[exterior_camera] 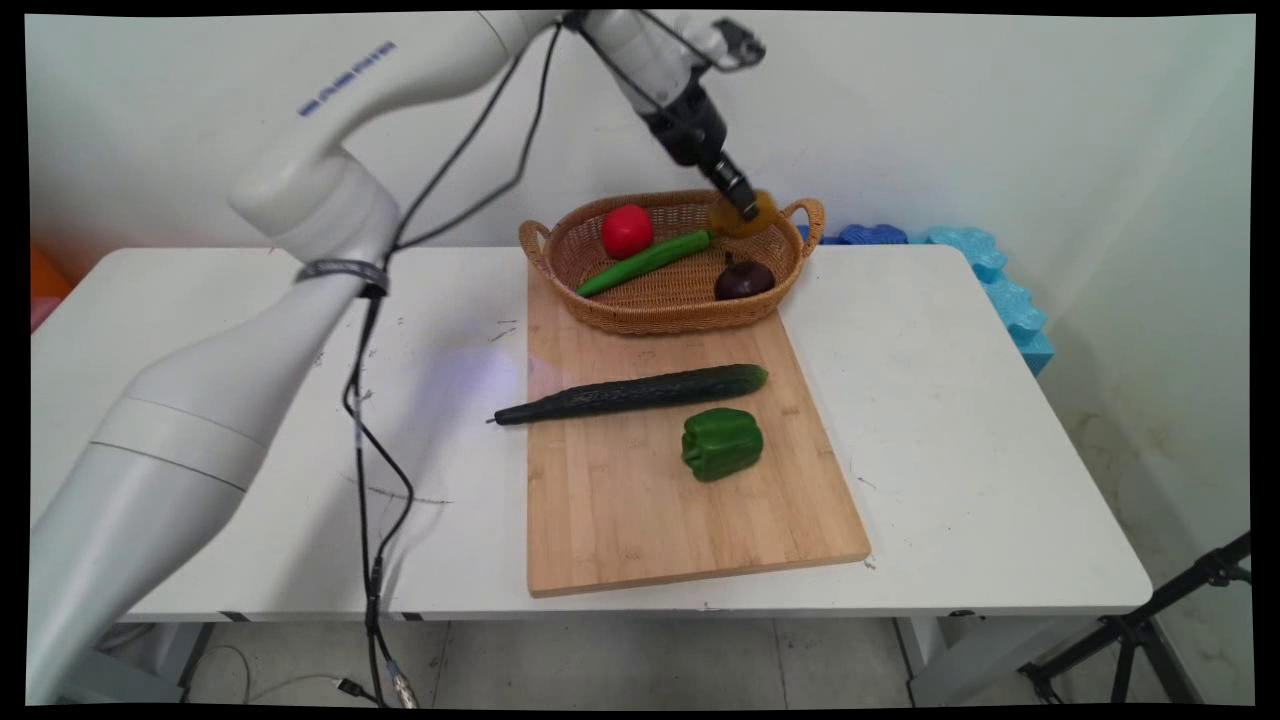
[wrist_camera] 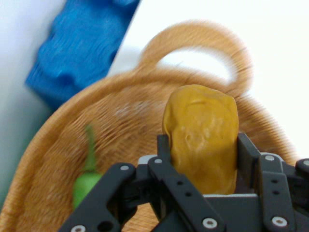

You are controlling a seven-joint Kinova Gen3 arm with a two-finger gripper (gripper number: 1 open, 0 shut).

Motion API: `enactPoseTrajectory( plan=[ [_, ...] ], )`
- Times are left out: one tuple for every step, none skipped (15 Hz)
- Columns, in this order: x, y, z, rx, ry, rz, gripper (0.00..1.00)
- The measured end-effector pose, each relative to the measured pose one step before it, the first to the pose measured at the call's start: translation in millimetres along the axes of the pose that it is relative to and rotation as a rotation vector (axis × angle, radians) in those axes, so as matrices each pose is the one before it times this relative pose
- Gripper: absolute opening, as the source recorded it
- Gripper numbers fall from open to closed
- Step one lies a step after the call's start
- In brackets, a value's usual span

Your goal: Place the picked object on the cutting board

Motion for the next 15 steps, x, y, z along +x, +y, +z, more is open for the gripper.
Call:
enactPoseTrajectory(
  plan=[
    [2.99, 8.88, -14.45, -0.01287, 0.02113, 0.00796, 0.0],
    [2.43, 10.53, -16.24, -0.01307, 0.01983, 0.00894, 0.0],
    [0.51, 10.42, -16.13, -0.00732, 0.01292, 0.01026, 0.0],
    [-0.86, 7.98, -10.82, 0.00525, -0.00068, 0.01107, 0.0],
    [-1.29, 4.98, -6.21, 0.00329, -0.00357, 0.00646, 0.0],
    [-2.65, 7.51, -7.95, 0.006, -0.00676, 0.01197, 0.0],
    [-2.69, 4.48, -5.02, 0.00324, -0.00615, 0.00613, 0.0],
    [-4.04, 6.82, -7.16, 0.003, -0.00732, 0.00934, 0.0],
    [-5.91, 7.87, -7.86, 0.00191, -0.01029, 0.00793, 0.0],
    [-6.28, 8.36, -8.44, -0.00318, -0.00534, 0.00828, 0.0],
    [-5.79, 7.11, -7.17, -0.00386, -0.00335, 0.00686, 0.0],
    [-7.77, 9.09, -8.39, -0.00929, -0.00301, 0.00619, 0.0],
    [-8.49, 8.71, -6.86, -0.00823, -0.00398, 0.00918, 0.0],
    [-8.1, 6.9, -5.55, -0.00364, -0.00876, 0.00633, 0.0],
    [-5.76, 4.41, -3.65, -0.00272, -0.00546, 0.00366, 0.0]
  ],
)
